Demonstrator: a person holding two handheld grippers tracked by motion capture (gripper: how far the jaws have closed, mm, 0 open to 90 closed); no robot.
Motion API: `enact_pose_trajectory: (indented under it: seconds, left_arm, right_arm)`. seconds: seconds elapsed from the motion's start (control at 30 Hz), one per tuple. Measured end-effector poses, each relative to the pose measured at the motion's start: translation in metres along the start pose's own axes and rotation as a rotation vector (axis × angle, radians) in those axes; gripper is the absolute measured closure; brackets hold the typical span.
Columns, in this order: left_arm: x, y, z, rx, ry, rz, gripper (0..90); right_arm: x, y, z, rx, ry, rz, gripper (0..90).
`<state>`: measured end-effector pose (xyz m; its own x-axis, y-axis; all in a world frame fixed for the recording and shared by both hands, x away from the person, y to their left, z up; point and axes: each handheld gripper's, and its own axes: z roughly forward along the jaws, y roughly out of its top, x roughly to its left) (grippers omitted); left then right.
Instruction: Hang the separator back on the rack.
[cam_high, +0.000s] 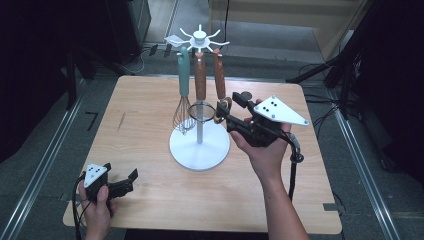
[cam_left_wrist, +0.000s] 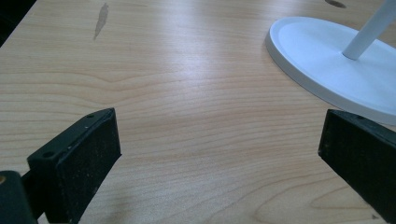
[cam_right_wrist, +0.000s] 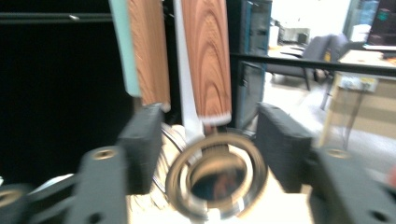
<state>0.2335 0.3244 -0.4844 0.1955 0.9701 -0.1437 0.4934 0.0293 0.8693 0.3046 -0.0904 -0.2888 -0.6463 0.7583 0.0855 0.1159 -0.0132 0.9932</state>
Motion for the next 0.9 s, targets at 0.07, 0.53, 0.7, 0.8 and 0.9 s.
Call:
enact_pose_trajectory:
  seconds: [0.07, 0.53, 0.7, 0.8, 0.9]
  left_arm:
    - [0.000, 0.000, 0.000, 0.001, 0.001, 0.001, 0.0]
    - [-0.001, 0.000, 0.000, 0.011, 0.005, 0.015, 0.0]
    - [-0.002, 0.000, 0.000, 0.007, 0.006, 0.013, 0.0]
    - [-0.002, 0.000, 0.000, 0.007, 0.005, 0.012, 0.0]
    - [-0.002, 0.000, 0.000, 0.007, 0.006, 0.014, 0.0]
  right_arm:
    - [0.000, -0.005, -0.002, 0.016, -0.030, 0.003, 32.1]
    - [-0.012, -0.048, -0.018, 0.083, -0.089, 0.023, 13.1]
    - [-0.015, -0.065, -0.024, 0.105, -0.107, 0.032, 12.7]
    - [-0.018, -0.076, -0.027, 0.111, -0.115, 0.038, 12.9]
    - [-0.020, -0.087, -0.030, 0.123, -0.122, 0.049, 13.0]
